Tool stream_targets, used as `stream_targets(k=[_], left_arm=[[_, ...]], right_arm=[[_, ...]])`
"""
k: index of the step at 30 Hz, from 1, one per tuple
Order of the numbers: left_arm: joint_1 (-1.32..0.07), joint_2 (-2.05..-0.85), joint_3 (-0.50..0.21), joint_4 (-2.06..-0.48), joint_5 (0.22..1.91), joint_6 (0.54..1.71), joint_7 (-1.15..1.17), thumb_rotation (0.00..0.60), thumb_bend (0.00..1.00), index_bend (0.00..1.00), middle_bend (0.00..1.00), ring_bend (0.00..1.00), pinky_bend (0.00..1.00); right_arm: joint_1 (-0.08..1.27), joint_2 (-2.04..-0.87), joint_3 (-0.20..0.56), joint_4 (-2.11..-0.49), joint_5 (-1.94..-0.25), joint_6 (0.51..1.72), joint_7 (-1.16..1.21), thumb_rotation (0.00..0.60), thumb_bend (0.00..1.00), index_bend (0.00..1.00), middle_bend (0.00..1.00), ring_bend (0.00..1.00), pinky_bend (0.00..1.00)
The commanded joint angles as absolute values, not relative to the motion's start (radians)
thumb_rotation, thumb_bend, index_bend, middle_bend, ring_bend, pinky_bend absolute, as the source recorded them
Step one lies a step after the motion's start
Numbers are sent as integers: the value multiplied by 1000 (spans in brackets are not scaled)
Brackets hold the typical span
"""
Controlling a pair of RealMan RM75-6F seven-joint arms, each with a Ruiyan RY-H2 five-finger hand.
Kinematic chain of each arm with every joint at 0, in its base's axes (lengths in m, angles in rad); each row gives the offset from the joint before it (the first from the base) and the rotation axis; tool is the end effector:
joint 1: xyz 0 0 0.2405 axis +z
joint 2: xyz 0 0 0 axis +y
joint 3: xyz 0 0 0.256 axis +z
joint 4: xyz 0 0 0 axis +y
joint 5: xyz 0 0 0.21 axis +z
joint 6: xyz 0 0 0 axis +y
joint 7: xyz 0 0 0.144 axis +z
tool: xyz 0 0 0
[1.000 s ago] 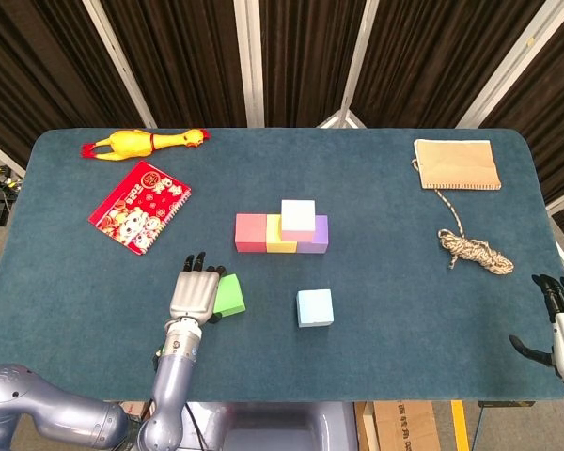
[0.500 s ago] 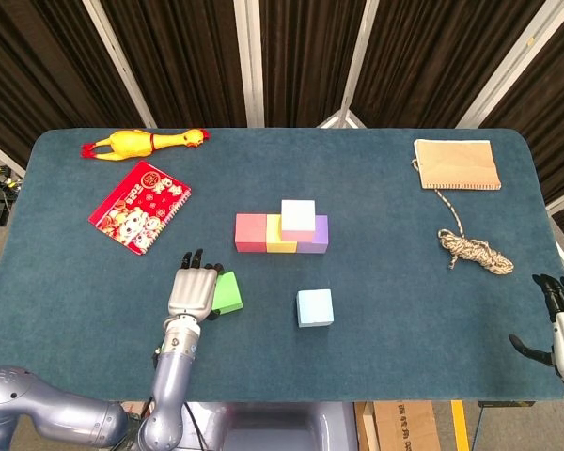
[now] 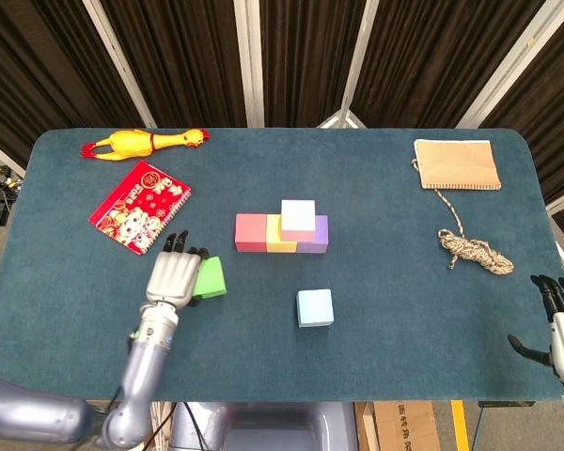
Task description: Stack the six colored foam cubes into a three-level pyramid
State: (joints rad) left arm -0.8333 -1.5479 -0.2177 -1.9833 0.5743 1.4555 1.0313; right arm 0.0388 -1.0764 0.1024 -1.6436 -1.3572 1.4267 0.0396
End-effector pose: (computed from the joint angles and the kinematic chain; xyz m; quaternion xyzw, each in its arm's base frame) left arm -0.0915 0.2957 0.0140 -0.7104 -0.3789 -0.2642 0.5311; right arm -0.3334 -0.1753 0.1775 0.5326 -0.4416 0.3629 0.6242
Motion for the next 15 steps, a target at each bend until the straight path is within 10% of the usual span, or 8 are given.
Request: stream_targets(k=[1,15], left_arm=[[-817,-1413,-167,-2000,650,1342,989,600,363,341,376,0,0],[-791,-1146,-145,-1919,748,993,686,600,363,357,370,0,0]], right_arm=[[40,-1079,100,-1649,-1354,1423,26,600,192,128,138,21,0],[52,-1092,94,-1664,-1331,1396,-33,600,193,127,138,21,0]])
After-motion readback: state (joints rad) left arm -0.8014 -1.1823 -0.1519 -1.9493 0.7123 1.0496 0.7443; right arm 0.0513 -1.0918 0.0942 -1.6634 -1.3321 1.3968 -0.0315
